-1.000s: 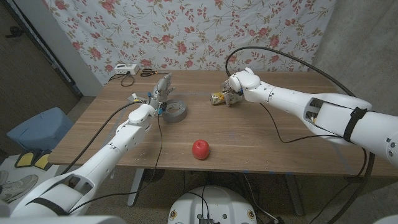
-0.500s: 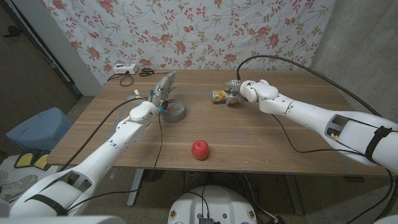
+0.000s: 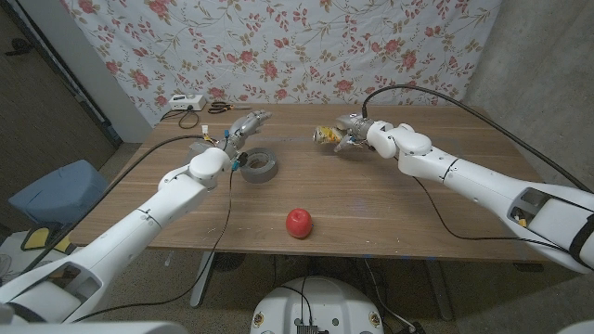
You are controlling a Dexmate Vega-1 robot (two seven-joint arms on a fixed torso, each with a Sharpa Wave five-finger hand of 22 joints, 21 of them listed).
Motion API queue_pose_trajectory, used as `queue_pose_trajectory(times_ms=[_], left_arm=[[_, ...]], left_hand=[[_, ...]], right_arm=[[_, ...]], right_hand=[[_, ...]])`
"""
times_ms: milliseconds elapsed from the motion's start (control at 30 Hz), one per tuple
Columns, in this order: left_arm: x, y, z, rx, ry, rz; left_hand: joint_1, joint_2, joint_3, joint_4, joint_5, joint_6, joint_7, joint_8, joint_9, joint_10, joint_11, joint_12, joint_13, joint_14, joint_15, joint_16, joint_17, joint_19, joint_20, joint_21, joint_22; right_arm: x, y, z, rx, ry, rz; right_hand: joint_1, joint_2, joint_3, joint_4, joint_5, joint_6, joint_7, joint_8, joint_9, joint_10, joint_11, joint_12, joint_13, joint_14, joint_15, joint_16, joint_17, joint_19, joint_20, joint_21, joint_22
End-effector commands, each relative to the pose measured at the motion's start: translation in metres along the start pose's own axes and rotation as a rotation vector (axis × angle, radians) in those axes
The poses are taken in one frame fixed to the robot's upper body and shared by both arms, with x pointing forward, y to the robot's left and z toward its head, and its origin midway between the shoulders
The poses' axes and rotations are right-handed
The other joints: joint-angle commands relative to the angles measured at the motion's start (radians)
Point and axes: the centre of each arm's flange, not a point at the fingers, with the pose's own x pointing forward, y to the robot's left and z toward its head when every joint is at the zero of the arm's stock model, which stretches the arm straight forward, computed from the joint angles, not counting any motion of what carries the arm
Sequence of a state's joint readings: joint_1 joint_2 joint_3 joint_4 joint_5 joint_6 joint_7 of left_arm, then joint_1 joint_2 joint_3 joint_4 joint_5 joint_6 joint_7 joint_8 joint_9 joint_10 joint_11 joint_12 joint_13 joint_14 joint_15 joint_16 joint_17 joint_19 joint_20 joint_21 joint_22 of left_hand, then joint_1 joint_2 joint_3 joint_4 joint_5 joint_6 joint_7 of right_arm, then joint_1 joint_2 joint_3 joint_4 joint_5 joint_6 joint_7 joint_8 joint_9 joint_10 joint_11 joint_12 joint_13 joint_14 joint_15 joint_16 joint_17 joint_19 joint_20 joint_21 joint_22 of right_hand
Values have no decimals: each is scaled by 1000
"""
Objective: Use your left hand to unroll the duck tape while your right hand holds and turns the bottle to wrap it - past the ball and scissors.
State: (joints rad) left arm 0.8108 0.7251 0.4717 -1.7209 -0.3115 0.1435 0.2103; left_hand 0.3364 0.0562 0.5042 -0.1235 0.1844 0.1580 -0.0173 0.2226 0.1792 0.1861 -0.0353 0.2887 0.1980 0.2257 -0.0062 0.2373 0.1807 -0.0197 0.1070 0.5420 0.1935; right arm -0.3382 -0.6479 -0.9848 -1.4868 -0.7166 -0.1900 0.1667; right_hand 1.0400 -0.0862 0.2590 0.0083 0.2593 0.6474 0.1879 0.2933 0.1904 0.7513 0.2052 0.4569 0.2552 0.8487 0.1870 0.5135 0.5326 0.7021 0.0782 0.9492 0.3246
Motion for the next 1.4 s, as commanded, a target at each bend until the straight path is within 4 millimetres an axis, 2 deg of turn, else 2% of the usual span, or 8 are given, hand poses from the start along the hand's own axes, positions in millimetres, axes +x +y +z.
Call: queue_pose_trajectory(times_ms=[33,300,400,633,800,967,1267,1400], left_arm=[[-35,5,28,343,52,54],[-53,-3,42,560,114,59],[-58,-5,45,610,140,68],[-69,-9,51,774,222,70],[-71,-11,51,842,282,21],[-71,-15,53,936,334,-14],[-59,-24,55,1099,408,-97],[-54,-28,58,1170,423,-113]], left_hand=[[6,-29,-11,-16,-4,52,-7,12,4,57,9,16,9,52,-16,19,13,16,8,-1,5],[92,-48,-17,-52,4,94,0,12,7,124,11,35,27,133,-43,65,40,154,-21,49,9],[138,-73,-27,-57,7,122,-11,16,7,160,-9,46,33,165,-64,85,50,196,-29,66,11],[181,-100,-41,-57,9,166,-6,24,8,187,-19,52,39,185,-71,101,59,227,-31,80,12],[186,-146,-78,-41,13,161,-17,11,9,155,-15,36,47,131,-55,87,70,158,-11,56,13],[200,-156,-98,-32,24,193,-38,15,11,158,-68,33,53,101,-48,87,84,70,27,24,16],[172,-185,-144,-5,45,185,-55,-7,11,120,-82,4,62,-50,10,47,108,-90,83,-34,26],[174,-189,-150,-6,49,178,-50,-11,11,110,-84,-1,64,-79,17,35,109,-115,93,-44,26]], right_arm=[[-27,-17,-1,10,-4,-120],[-35,-16,-1,23,-15,-143],[-37,-17,-1,28,-18,-145],[-41,-17,-1,33,-26,-155],[-42,-17,1,39,-34,-164],[-42,-17,2,47,-37,-161],[-40,-16,3,45,-33,-167],[-38,-16,3,50,-33,-169]], right_hand=[[204,247,7,4,6,309,-196,-2,1,246,-232,-3,-2,302,-405,-3,1,85,-234,9,-1],[203,246,7,7,8,314,-199,-7,1,252,-234,-12,-9,307,-404,-9,-2,70,-236,14,-5],[203,246,7,8,9,315,-200,-9,1,257,-235,-14,-11,309,-405,-11,-3,67,-237,17,-6],[202,246,7,10,11,319,-200,-12,2,262,-236,-20,-16,314,-405,-14,-5,63,-238,24,-10],[202,246,7,12,12,321,-200,-15,2,268,-237,-24,-19,318,-405,-16,-6,61,-238,29,-12],[201,246,6,13,13,325,-202,-16,3,270,-235,-29,-22,321,-405,-18,-6,60,-240,34,-14],[202,244,6,14,15,329,-202,-20,3,271,-242,-35,-21,325,-407,-22,-8,51,-241,41,-19],[203,242,6,13,17,332,-201,-21,3,274,-241,-36,-19,325,-408,-24,-8,49,-242,44,-21]])
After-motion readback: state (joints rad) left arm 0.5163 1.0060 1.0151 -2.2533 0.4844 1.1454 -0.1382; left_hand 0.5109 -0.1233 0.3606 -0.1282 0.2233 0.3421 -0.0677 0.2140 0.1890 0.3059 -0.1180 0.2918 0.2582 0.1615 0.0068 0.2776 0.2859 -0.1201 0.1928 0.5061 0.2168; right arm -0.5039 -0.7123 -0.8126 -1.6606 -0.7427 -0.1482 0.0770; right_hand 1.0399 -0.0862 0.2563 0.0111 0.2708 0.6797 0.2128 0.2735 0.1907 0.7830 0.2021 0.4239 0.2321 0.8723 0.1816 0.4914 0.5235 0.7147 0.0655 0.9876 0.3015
